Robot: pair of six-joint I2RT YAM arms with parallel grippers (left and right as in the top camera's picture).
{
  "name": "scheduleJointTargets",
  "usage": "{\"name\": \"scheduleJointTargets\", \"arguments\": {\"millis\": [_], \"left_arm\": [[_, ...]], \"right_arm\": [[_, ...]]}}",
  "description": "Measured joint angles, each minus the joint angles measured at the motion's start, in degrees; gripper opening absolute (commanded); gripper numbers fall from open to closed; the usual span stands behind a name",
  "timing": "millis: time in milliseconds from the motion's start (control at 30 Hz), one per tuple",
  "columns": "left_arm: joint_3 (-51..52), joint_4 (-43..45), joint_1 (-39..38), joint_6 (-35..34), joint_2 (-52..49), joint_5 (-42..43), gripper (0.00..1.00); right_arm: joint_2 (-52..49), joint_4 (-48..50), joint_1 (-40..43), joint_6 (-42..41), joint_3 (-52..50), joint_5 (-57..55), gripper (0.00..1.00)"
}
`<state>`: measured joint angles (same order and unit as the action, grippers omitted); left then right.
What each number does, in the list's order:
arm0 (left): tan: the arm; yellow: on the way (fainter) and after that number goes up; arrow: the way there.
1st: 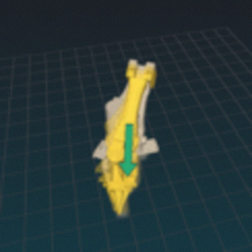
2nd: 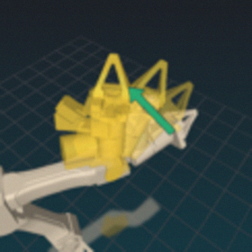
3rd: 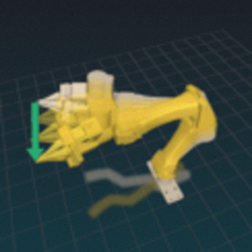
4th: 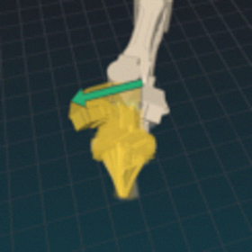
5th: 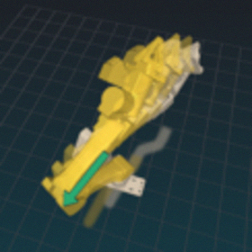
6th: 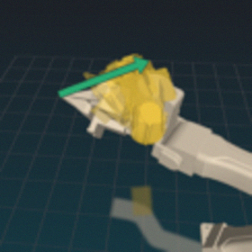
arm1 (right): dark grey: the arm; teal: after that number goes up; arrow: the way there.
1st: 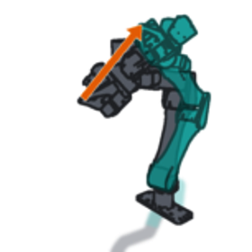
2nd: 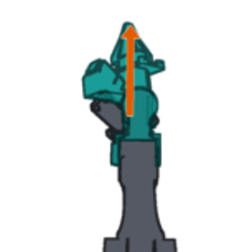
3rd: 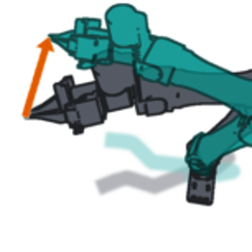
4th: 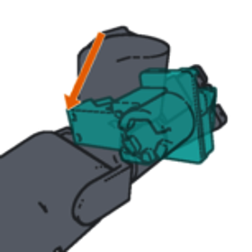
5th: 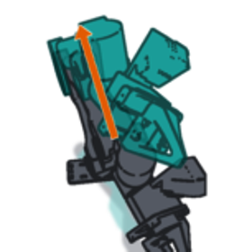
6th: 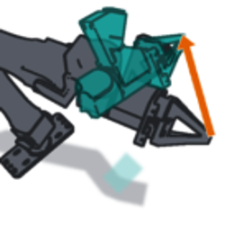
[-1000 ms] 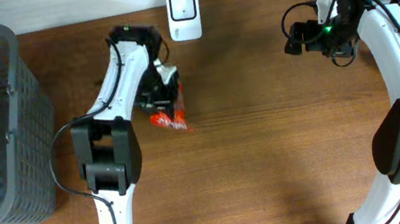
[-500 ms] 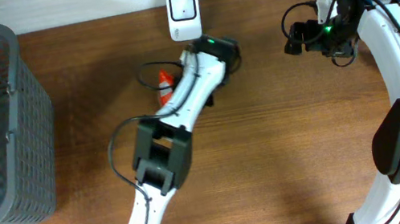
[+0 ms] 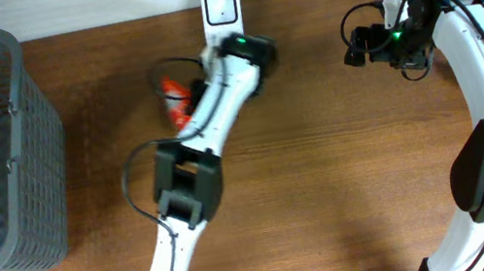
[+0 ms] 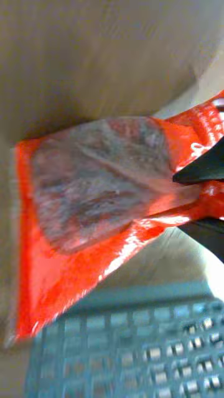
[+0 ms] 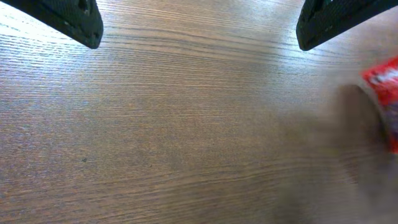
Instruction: Scan the item barcode
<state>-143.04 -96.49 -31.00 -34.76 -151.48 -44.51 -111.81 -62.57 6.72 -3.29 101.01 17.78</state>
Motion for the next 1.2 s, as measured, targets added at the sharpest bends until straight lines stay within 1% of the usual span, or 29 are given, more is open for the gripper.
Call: {"name": "scheduleJointTargets", "arguments": {"millis": [33, 67, 100, 133, 167, 233, 300, 333, 367, 400, 467, 533, 567, 600, 667, 700, 733, 800, 833, 867, 900, 933, 1000, 1033, 1067, 1100, 1133, 1167, 1200], "left_arm": [[0.0, 0.0, 3.7, 0.0, 0.0, -4.7, 0.18], [0.0, 0.0, 5.5, 0.0, 0.0, -6.9, 0.15], [0.0, 0.0, 7.0, 0.0, 0.0, -8.2, 0.06], [0.0, 0.0, 8.6, 0.2, 0.0, -8.5, 0.01], [0.0, 0.2, 8.9, 0.3, 0.0, -7.0, 0.0], [0.0, 1.8, 8.2, 0.6, 0.0, -0.2, 0.01], [-0.1, 3.0, 4.9, 0.7, 0.0, 6.2, 0.01], [-0.1, 3.2, 2.5, 0.9, 0.0, 8.0, 0.04], [-0.1, 3.2, 0.2, 2.0, 0.0, 8.9, 0.13], [-0.1, 3.0, -3.8, 4.3, 0.0, 10.1, 0.16], [-0.1, 1.6, -8.7, 6.4, 0.0, 10.6, 0.18], [-1.5, 0.0, -11.0, 7.1, 0.0, 11.4, 0.32], [-3.1, -0.2, -10.2, 7.2, 0.0, 12.1, 0.34], [-4.0, -0.2, -9.2, 7.3, 0.1, 13.0, 0.67], [-6.8, 0.0, -2.6, 7.3, 1.8, 18.9, 0.99], [-7.7, 0.1, 1.9, 7.2, 2.8, 25.7, 0.99], [-7.8, 0.3, 5.0, 7.1, 3.1, 30.6, 0.99], [-7.8, 2.2, 12.1, 7.1, 3.1, 42.9, 0.99], [-7.7, 2.4, 13.8, 7.1, 3.1, 47.3, 0.99], [-7.0, 2.9, 15.3, 7.2, 3.1, 53.3, 0.99], [-5.5, 3.7, 15.7, 8.0, 3.1, 57.1, 0.99], [-3.5, 5.2, 15.7, 8.7, 3.1, 60.3, 0.99], [1.4, 8.6, 15.3, 9.5, 3.1, 63.8, 0.99], [2.9, 9.7, 15.2, 9.6, 3.1, 64.7, 0.86], [6.1, 11.6, 15.2, 9.8, 3.1, 66.1, 0.6], [8.4, 13.0, 15.2, 10.0, 3.0, 66.6, 0.55], [9.0, 13.9, 15.2, 10.3, 3.0, 66.7, 0.54], [9.0, 14.1, 15.1, 10.5, 3.1, 66.1, 0.47], [8.5, 12.9, 15.1, 10.6, 3.1, 64.5, 0.3]], "right_arm": [[0.0, 0.0, 0.0, 0.0, 0.0, 0.0, 0.99], [0.0, 0.0, 0.0, 0.0, 0.0, 0.0, 0.98], [0.0, 0.0, 0.0, 0.0, 0.0, 0.0, 0.99], [0.0, 0.0, 0.0, 0.0, 0.0, 0.0, 0.99], [0.0, 0.0, 0.0, 0.0, 0.0, 0.0, 0.98], [0.0, 0.0, 0.0, 0.0, 0.0, 0.0, 0.98], [0.0, 0.0, 0.0, 0.0, 0.0, 0.0, 0.99], [0.0, 0.0, 0.0, 0.0, 0.0, 0.0, 0.98], [0.0, 0.0, 0.0, 0.0, 0.0, 0.0, 0.99], [0.0, 0.0, 0.0, 0.0, 0.0, 0.0, 0.99], [0.0, 0.0, 0.0, 0.0, 0.0, 0.0, 0.99], [0.0, 0.0, 0.0, 0.0, 0.0, 0.0, 0.99], [0.0, 0.0, 0.0, 0.0, 0.0, 0.0, 0.99], [0.0, 0.0, 0.0, 0.0, 0.0, 0.0, 0.99], [0.0, 0.0, 0.0, 0.0, 0.0, 0.0, 0.98], [0.0, 0.0, 0.0, 0.0, 0.0, 0.0, 0.99], [0.0, 0.0, 0.0, 0.0, 0.0, 0.0, 0.99], [0.0, 0.0, 0.0, 0.0, 0.0, 0.0, 0.99], [0.0, 0.0, 0.0, 0.0, 0.0, 0.0, 0.98], [0.0, 0.0, 0.0, 0.0, 0.0, 0.0, 0.98], [0.0, 0.0, 0.0, 0.0, 0.0, 0.0, 0.99], [0.0, 0.0, 0.0, 0.0, 0.0, 0.0, 0.99], [0.0, 0.0, 0.0, 0.0, 0.0, 0.0, 0.98], [0.0, 0.0, 0.0, 0.0, 0.0, 0.0, 0.99], [0.0, 0.0, 0.0, 0.0, 0.0, 0.0, 0.98], [0.0, 0.0, 0.0, 0.0, 0.0, 0.0, 0.99], [0.0, 0.0, 0.0, 0.0, 0.0, 0.0, 0.98], [0.0, 0.0, 0.0, 0.0, 0.0, 0.0, 0.98], [0.0, 0.0, 0.0, 0.0, 0.0, 0.0, 0.99]]}}
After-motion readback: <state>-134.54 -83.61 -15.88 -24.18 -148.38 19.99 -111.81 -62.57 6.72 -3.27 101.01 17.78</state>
